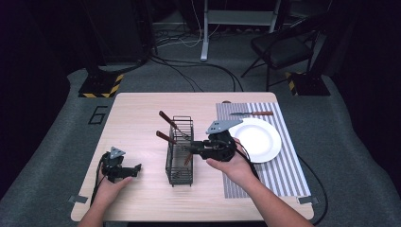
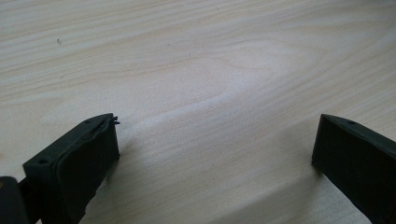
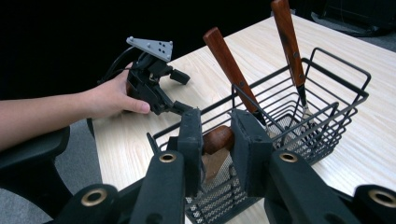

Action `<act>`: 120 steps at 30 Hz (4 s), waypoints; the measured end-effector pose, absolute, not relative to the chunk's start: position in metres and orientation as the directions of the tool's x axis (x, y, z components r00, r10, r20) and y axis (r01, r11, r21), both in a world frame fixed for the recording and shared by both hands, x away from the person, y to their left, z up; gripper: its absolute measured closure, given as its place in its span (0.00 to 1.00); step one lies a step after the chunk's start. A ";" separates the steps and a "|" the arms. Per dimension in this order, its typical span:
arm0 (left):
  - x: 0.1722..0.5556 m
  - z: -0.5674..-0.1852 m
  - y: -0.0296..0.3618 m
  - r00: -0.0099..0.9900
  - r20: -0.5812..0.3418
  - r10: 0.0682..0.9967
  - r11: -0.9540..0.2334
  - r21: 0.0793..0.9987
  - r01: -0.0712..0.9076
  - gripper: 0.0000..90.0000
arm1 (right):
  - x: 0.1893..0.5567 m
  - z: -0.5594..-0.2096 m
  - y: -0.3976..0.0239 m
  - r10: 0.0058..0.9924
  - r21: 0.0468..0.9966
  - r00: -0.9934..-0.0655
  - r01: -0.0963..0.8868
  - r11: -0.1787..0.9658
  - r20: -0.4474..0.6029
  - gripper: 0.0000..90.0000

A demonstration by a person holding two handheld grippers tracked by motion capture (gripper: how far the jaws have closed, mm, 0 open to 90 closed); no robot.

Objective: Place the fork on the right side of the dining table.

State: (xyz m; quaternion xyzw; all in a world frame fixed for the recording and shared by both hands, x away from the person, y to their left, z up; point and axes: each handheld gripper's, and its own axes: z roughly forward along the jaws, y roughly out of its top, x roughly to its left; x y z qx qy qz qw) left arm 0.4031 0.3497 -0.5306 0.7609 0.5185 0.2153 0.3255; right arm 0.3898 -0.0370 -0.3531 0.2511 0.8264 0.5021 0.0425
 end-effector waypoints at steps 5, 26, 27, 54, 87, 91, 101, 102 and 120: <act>0.403 -0.531 0.350 0.370 -0.010 0.929 -0.251 0.719 0.648 0.00 | 0.389 -0.347 -0.035 0.457 0.856 -0.872 0.365 0.366 0.176 0.82; 0.403 -0.531 0.350 0.370 -0.009 0.929 -0.251 0.719 0.648 0.00 | 0.387 -0.305 -0.037 0.457 0.887 -0.879 0.314 0.339 0.137 0.83; 0.403 -0.531 0.350 0.370 -0.009 0.929 -0.251 0.719 0.648 0.00 | 0.387 -0.303 -0.037 0.456 0.888 -0.880 0.309 0.340 0.132 0.83; 0.403 -0.531 0.350 0.370 -0.009 0.929 -0.251 0.719 0.648 0.00 | 0.378 -0.247 -0.064 0.477 0.915 -0.874 0.261 0.307 0.090 0.83; 0.403 -0.531 0.350 0.370 -0.008 0.929 -0.252 0.719 0.648 0.00 | 0.377 -0.288 -0.119 0.562 0.913 -0.821 0.299 0.277 0.099 0.83; 0.403 -0.531 0.350 0.372 -0.007 0.928 -0.254 0.718 0.648 0.00 | 0.378 -0.300 -0.129 0.587 0.910 -0.805 0.303 0.282 0.086 0.83; 0.403 -0.530 0.350 0.373 -0.006 0.928 -0.256 0.717 0.649 0.00 | 0.379 -0.323 -0.149 0.630 0.908 -0.772 0.318 0.274 0.081 0.83; 0.403 -0.530 0.350 0.373 -0.006 0.928 -0.256 0.717 0.649 0.00 | 0.379 -0.324 -0.151 0.634 0.907 -0.769 0.320 0.275 0.079 0.83; 0.403 -0.530 0.350 0.374 -0.005 0.928 -0.258 0.715 0.650 0.00 | 0.371 -0.345 -0.182 0.680 0.911 -0.729 0.331 0.247 0.080 0.83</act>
